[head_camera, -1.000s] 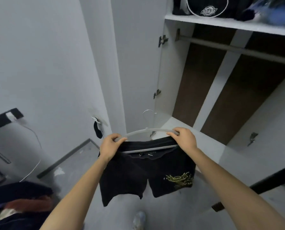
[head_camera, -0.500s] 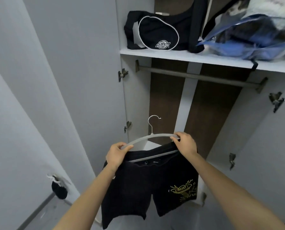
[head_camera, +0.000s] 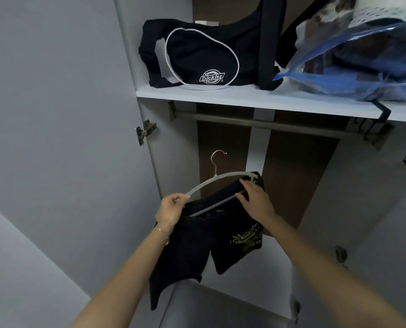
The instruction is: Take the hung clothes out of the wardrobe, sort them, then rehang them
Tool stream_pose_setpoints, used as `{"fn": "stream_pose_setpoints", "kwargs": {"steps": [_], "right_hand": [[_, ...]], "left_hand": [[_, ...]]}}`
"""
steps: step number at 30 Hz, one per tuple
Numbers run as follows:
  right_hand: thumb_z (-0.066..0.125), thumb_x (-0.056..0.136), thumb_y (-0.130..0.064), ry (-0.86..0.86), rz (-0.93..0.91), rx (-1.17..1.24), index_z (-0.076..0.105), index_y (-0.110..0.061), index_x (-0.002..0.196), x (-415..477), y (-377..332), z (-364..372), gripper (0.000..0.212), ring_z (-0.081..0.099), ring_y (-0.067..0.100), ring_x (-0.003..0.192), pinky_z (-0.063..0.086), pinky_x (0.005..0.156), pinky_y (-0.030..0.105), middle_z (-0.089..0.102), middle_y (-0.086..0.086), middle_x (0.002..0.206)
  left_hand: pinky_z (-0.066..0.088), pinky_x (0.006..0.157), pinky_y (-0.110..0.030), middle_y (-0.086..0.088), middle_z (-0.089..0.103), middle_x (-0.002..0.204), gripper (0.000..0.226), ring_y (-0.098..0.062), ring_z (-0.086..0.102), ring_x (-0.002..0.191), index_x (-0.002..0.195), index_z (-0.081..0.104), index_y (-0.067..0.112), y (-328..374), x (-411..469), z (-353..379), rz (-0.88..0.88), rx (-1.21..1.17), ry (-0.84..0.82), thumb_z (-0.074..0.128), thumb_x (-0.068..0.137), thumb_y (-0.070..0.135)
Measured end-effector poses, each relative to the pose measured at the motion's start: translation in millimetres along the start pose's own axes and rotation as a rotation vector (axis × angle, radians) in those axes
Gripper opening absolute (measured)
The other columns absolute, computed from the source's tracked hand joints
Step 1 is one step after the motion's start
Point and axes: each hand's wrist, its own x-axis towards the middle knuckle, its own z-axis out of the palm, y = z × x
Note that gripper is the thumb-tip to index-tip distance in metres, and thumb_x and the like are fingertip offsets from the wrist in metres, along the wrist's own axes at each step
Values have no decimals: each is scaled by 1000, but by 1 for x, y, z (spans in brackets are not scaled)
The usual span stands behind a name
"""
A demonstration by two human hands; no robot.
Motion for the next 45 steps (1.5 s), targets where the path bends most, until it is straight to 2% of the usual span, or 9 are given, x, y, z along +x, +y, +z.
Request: {"fn": "stream_pose_setpoints", "kwargs": {"steps": [5, 10, 16, 19, 24, 34, 38, 42, 45], "right_hand": [[46, 101, -42, -9, -40, -8, 37, -18, 149, 42, 22, 10, 55, 41, 26, 135, 39, 110, 43, 45, 6, 148], [43, 102, -41, -117, -79, -47, 31, -23, 152, 74, 33, 14, 55, 38, 26, 136, 35, 112, 43, 38, 5, 153], [49, 100, -41, -42, -161, -15, 34, -23, 151, 107, 28, 3, 57, 39, 25, 136, 33, 112, 42, 43, 3, 149], [46, 100, -45, -22, -202, -39, 32, -24, 151, 119, 30, 1, 57, 39, 24, 136, 32, 112, 42, 43, 3, 149], [43, 100, -49, -56, -226, -77, 26, -25, 153, 131, 33, -3, 61, 32, 24, 140, 26, 115, 40, 36, 3, 153], [41, 98, -55, -126, -228, -85, 21, -31, 154, 155, 50, 2, 64, 32, 20, 141, 27, 115, 41, 36, -2, 153], [40, 99, -55, -162, -208, -92, 18, -32, 155, 165, 52, 4, 64, 33, 23, 140, 27, 115, 44, 35, -2, 154], [41, 99, -54, -177, -216, -104, 18, -33, 154, 171, 49, 7, 64, 33, 23, 140, 26, 115, 44, 35, -1, 154], [42, 99, -53, -195, -218, -106, 18, -33, 154, 174, 48, 12, 64, 31, 23, 141, 25, 115, 42, 35, -1, 154]], "left_hand": [[51, 86, -42, 16, 64, 64, 19, -13, 58, 71, 71, 74, 33, 13, 55, 18, -22, -54, 80, 70, 89, 35], [45, 72, -34, 18, 52, 51, 20, -13, 51, 61, 73, 71, 28, 38, 98, 32, -54, -74, 166, 67, 90, 37], [46, 73, -33, 5, 57, 72, 17, -15, 52, 65, 92, 71, 25, 63, 142, 49, -49, -108, 218, 58, 97, 33], [44, 70, -33, 5, 55, 70, 18, -15, 48, 61, 86, 68, 27, 66, 161, 55, -35, -90, 256, 56, 98, 34], [51, 86, -42, 5, 54, 71, 19, -16, 49, 70, 94, 67, 17, 68, 189, 60, -71, -112, 297, 57, 97, 33], [47, 79, -36, -4, 59, 79, 20, -19, 51, 69, 85, 62, 20, 54, 226, 58, -153, -159, 320, 56, 99, 33], [44, 74, -35, -5, 55, 77, 22, -19, 47, 68, 101, 65, 10, 51, 238, 54, -145, -217, 340, 53, 101, 29], [35, 60, -29, -2, 48, 67, 26, -16, 40, 64, 80, 59, 13, 49, 250, 47, -153, -258, 377, 52, 103, 22], [35, 70, -28, -1, 50, 68, 25, -13, 41, 60, 79, 59, 13, 42, 255, 41, -152, -256, 388, 52, 102, 22]]}}
